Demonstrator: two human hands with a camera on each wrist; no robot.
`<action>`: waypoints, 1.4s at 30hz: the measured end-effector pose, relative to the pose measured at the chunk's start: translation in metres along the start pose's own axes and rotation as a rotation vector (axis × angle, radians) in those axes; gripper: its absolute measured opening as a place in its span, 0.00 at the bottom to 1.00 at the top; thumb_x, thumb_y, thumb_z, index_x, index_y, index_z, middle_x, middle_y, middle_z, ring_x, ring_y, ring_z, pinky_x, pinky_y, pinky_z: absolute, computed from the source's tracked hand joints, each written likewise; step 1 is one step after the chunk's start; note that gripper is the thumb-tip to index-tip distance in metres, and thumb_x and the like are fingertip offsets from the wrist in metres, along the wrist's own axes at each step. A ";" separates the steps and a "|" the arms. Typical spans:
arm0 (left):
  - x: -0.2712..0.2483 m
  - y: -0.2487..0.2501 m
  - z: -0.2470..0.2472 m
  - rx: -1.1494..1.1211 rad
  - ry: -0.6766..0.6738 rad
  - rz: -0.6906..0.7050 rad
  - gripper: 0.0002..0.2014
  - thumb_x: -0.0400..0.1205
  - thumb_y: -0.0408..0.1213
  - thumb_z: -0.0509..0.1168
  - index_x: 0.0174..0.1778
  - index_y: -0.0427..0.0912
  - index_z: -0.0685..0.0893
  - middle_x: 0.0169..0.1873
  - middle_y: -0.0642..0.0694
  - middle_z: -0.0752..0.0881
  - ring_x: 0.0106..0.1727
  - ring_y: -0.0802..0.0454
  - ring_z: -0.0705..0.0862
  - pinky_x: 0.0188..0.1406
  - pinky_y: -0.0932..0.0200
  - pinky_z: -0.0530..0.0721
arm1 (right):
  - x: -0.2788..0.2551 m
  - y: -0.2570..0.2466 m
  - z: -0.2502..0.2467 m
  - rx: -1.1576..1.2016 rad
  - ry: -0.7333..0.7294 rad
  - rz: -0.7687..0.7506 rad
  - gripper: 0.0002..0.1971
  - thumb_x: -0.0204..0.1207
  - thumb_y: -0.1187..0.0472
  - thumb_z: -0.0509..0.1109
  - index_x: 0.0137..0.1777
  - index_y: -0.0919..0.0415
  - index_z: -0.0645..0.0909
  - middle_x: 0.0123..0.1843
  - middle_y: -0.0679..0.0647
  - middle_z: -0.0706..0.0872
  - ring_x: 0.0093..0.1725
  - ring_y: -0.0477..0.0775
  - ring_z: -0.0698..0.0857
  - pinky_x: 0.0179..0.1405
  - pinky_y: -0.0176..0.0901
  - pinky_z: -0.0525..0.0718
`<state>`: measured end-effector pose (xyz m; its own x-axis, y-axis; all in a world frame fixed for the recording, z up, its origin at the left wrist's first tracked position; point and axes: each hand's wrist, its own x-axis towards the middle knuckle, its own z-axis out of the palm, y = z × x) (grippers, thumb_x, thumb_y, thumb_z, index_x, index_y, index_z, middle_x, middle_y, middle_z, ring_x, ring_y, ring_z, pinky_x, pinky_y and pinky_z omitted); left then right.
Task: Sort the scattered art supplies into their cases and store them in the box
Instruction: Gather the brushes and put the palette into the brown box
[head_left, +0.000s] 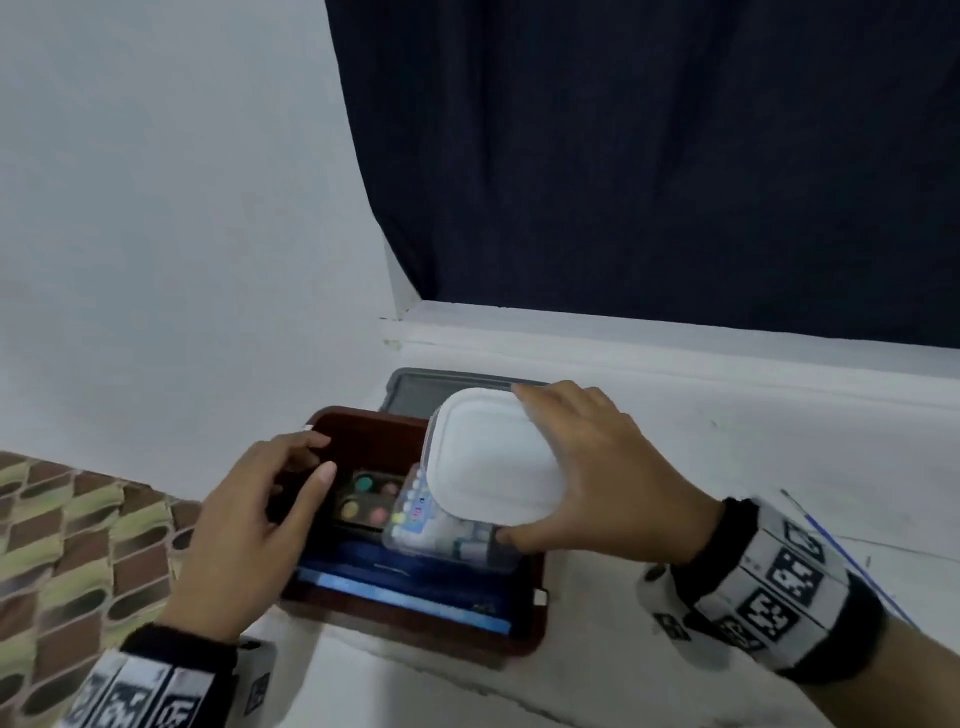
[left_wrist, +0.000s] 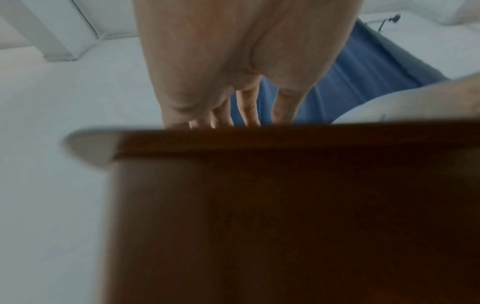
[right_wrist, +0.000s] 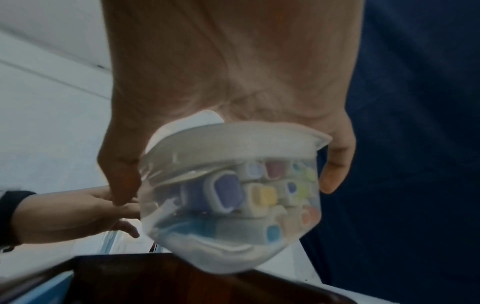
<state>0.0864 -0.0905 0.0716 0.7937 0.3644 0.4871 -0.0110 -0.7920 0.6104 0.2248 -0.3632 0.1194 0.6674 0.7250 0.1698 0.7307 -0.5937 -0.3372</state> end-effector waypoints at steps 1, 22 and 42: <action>0.004 -0.015 -0.004 0.022 -0.013 0.009 0.10 0.86 0.46 0.64 0.61 0.53 0.81 0.53 0.56 0.85 0.57 0.55 0.84 0.57 0.51 0.82 | 0.014 -0.009 0.003 -0.044 -0.014 -0.032 0.61 0.52 0.26 0.74 0.84 0.47 0.54 0.76 0.43 0.65 0.75 0.49 0.63 0.74 0.58 0.69; 0.011 -0.067 -0.001 -0.318 0.060 -0.130 0.17 0.85 0.60 0.52 0.65 0.58 0.75 0.55 0.55 0.86 0.60 0.59 0.85 0.53 0.54 0.85 | 0.144 -0.088 0.085 -0.396 -0.411 -0.580 0.52 0.69 0.50 0.81 0.87 0.52 0.52 0.88 0.56 0.55 0.87 0.61 0.47 0.79 0.68 0.60; 0.010 -0.055 -0.002 0.053 -0.182 0.025 0.20 0.86 0.60 0.52 0.69 0.56 0.74 0.62 0.61 0.75 0.57 0.65 0.77 0.48 0.74 0.74 | 0.092 -0.068 0.049 -0.255 -0.198 -0.496 0.19 0.83 0.54 0.66 0.72 0.54 0.77 0.59 0.52 0.84 0.51 0.55 0.86 0.44 0.54 0.86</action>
<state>0.0934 -0.0420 0.0440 0.8907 0.2533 0.3775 -0.0037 -0.8264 0.5631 0.2293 -0.2394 0.1124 0.2158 0.9742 0.0662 0.9764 -0.2147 -0.0241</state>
